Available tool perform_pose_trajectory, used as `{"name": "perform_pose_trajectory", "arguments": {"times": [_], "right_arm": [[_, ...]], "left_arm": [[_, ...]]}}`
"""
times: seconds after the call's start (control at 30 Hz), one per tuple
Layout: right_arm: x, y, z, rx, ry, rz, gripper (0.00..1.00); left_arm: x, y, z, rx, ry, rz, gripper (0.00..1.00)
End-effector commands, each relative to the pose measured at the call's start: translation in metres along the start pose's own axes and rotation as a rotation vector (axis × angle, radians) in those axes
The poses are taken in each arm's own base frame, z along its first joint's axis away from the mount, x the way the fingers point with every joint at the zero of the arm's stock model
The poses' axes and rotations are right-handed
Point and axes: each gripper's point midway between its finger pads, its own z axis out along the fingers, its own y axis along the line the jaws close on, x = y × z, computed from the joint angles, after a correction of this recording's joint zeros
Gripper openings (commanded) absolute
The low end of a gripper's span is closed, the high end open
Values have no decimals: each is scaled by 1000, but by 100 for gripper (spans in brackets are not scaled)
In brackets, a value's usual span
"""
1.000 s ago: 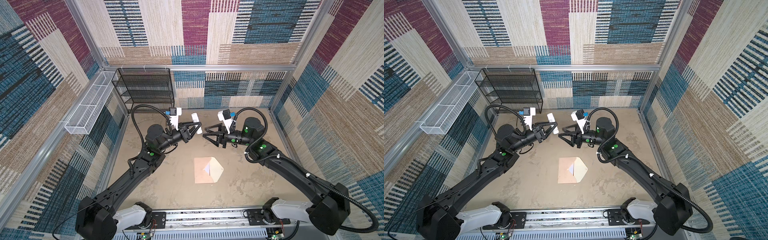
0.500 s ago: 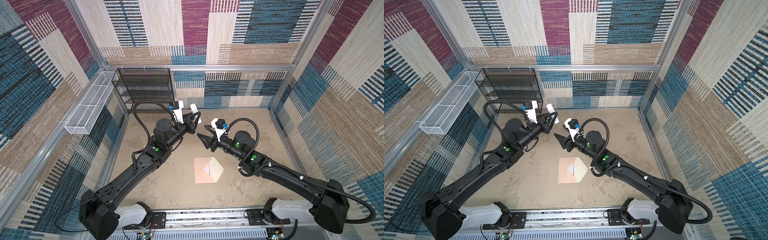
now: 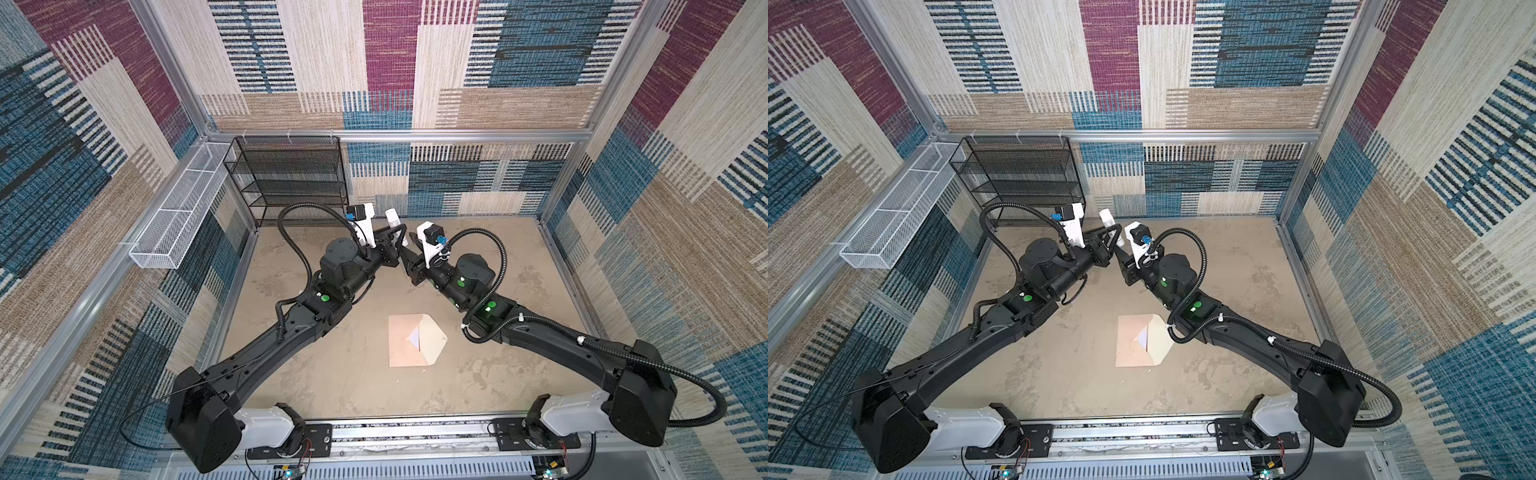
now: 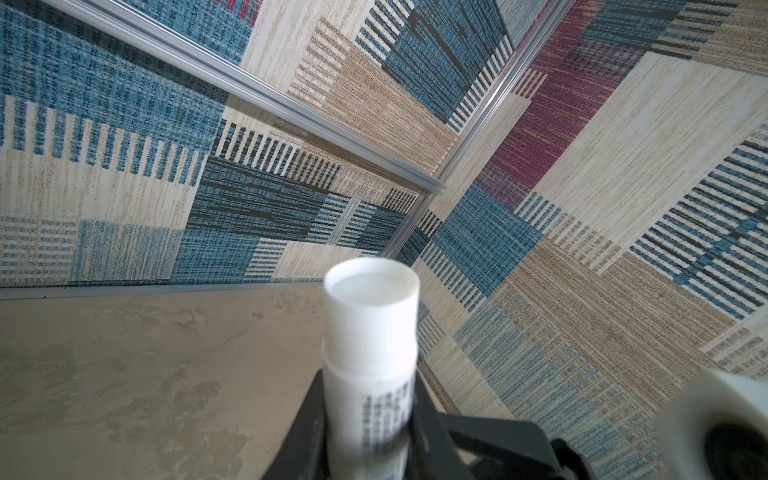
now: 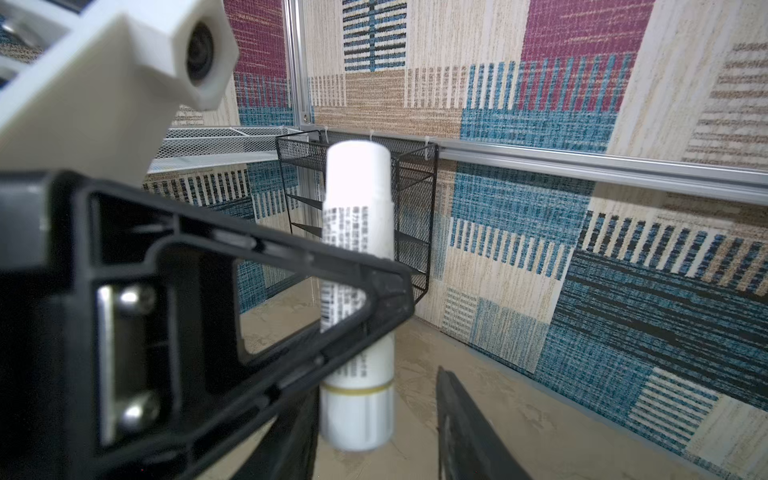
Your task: Place the letter into the envelope and seal it
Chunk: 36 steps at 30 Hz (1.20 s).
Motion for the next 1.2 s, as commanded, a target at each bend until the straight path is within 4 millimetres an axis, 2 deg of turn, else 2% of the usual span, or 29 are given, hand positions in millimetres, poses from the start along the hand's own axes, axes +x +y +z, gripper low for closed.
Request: {"name": "perform_pose_trajectory", "arguments": {"times": [0.0, 0.27, 0.47, 0.87, 1.17], "right_arm": [[-8, -1, 2, 9, -31, -3, 44], [0, 2, 7, -5, -2, -19, 36], [7, 4, 7, -15, 18, -32, 38], [3, 1, 8, 3, 3, -51, 26], [-2, 0, 7, 8, -9, -57, 24]], "left_arm": [[-14, -2, 0, -2, -55, 8, 0], [-14, -1, 2, -8, -52, 16, 0], [-14, -1, 1, -10, -50, 25, 0], [-3, 2, 4, -3, -16, 10, 0], [12, 6, 3, -2, 25, -9, 0]]}}
